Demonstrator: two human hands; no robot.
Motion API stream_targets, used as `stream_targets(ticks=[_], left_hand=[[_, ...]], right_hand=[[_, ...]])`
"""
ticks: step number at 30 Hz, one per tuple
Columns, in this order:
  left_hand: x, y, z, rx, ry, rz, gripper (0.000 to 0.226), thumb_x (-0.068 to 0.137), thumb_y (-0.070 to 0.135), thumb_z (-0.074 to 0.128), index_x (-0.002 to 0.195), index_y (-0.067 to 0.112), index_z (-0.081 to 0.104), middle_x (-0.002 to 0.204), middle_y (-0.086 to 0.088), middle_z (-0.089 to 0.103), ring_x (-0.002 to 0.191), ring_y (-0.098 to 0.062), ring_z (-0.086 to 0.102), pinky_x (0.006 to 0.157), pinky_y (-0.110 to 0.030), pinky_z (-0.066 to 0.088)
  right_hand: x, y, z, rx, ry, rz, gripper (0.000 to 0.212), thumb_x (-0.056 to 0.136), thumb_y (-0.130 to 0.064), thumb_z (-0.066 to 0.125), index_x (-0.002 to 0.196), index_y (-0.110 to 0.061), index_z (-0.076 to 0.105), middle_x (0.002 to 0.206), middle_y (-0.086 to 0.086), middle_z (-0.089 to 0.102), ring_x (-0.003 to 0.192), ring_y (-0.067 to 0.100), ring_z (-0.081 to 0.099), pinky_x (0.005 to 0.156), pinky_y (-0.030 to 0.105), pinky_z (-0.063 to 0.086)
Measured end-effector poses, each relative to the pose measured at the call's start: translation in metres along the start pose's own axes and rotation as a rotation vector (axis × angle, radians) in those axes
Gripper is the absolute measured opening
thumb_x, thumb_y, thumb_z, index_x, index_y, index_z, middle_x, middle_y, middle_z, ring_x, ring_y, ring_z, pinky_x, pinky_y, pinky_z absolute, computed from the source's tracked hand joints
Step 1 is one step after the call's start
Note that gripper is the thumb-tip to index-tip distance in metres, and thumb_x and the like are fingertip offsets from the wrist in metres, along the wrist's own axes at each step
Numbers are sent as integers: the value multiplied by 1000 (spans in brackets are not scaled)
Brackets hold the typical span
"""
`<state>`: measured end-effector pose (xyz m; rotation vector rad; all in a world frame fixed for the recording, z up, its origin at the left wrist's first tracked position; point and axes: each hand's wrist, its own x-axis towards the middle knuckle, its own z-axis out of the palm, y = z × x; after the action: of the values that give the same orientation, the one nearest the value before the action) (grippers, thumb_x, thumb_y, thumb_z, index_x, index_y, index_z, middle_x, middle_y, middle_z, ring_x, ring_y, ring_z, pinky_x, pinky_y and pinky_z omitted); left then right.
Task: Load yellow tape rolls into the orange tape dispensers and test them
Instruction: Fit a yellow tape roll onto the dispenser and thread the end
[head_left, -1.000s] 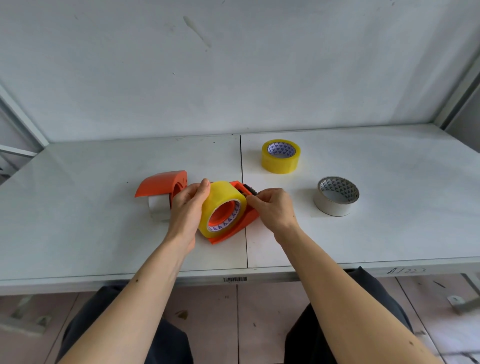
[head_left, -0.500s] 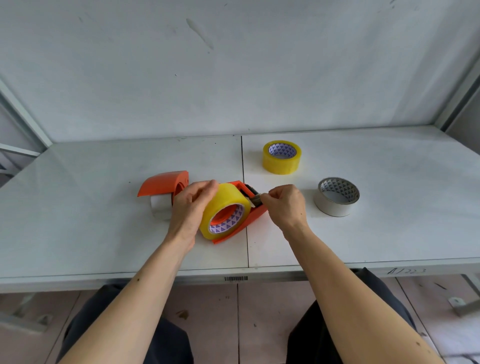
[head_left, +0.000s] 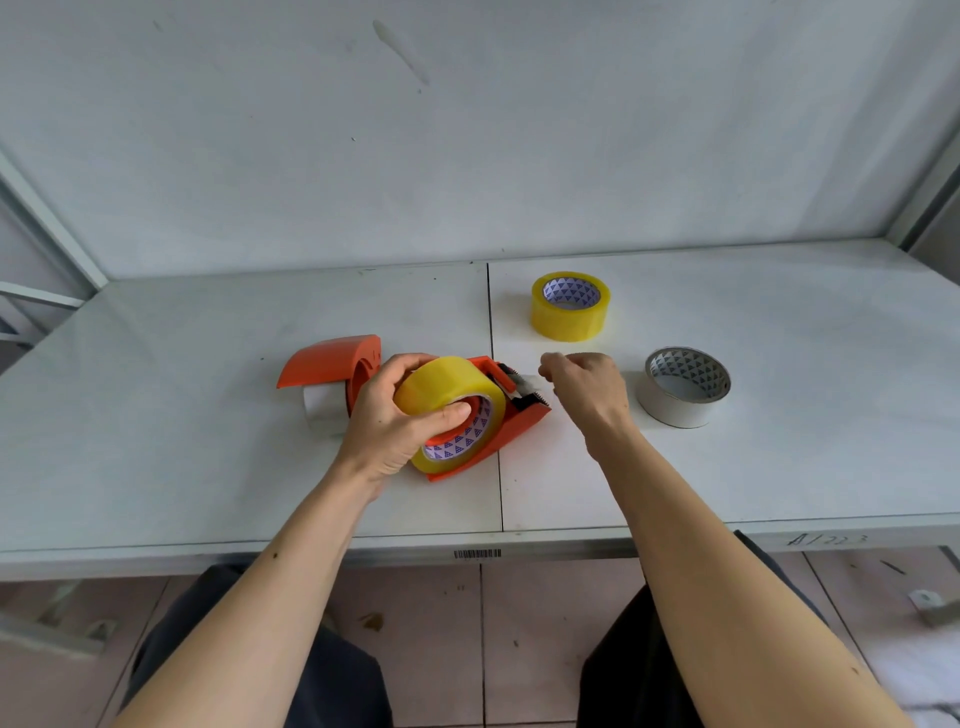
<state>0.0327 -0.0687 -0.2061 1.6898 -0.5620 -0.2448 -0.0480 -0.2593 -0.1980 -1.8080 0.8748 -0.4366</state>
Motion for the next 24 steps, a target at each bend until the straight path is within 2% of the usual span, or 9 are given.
stream_targets(ticks=[1,2,4,7,10,14,20,22,24], left_hand=[[0,0,1,0,-3,1,50,57,27,86,101,31,64,103,5,69,93,-11,67,76,-22,52],[0,0,2,-2,-4,1,49,57,27,86,101,31,64,102,6,69,92,-10,67,75,-20,52],[1,-1,3,-13,-5,2,51,55,28,87,101,31,64,101,6,70,92,-9,67,75,-20,52],[2,-2,2,-9,-11,-8,58,51,39,87,104,31,64,109,0,69,98,-15,67,77,-24,53],[3,-3,1,1,-25,-11,64,51,42,86,109,28,63,114,-3,67,101,-18,67,75,-23,53],[4,-4,-5,29,-57,4,65,52,35,87,112,23,62,110,-4,67,98,-20,67,72,-24,55],[3,-5,-8,149,-126,3,74,49,41,87,115,26,58,108,3,66,96,-16,67,73,-27,57],[3,-4,-8,172,-123,7,73,52,48,85,116,25,60,108,2,68,97,-17,68,78,-35,59],[2,-4,-7,170,-101,9,67,56,53,81,113,24,62,104,1,71,95,-18,69,81,-38,59]], right_hand=[[-1,0,0,21,-12,1,46,82,-34,55,85,11,66,85,27,68,75,43,56,68,41,50],[-2,-1,-1,20,-25,-10,46,83,-36,57,80,8,66,78,25,66,75,43,55,67,40,49],[-4,0,-1,-7,-53,-44,35,84,-34,64,62,-7,65,63,12,59,65,29,51,59,33,41],[0,4,2,-47,-39,-73,20,86,-25,66,71,-13,72,76,5,69,67,17,55,58,29,42],[4,6,4,-72,-70,-63,35,93,-24,58,62,-7,56,63,4,49,59,19,41,53,27,32],[7,4,6,-168,-80,-113,45,96,-20,52,55,-11,34,58,4,31,55,20,27,50,32,22],[15,8,-1,-116,42,-40,47,100,-22,48,56,-6,41,55,4,38,54,22,35,52,31,27],[15,10,1,-96,49,-28,40,100,-23,45,70,1,58,61,3,51,65,24,47,58,31,35],[15,11,3,23,15,1,35,100,-25,42,83,-5,66,66,-2,62,74,23,56,65,32,40]])
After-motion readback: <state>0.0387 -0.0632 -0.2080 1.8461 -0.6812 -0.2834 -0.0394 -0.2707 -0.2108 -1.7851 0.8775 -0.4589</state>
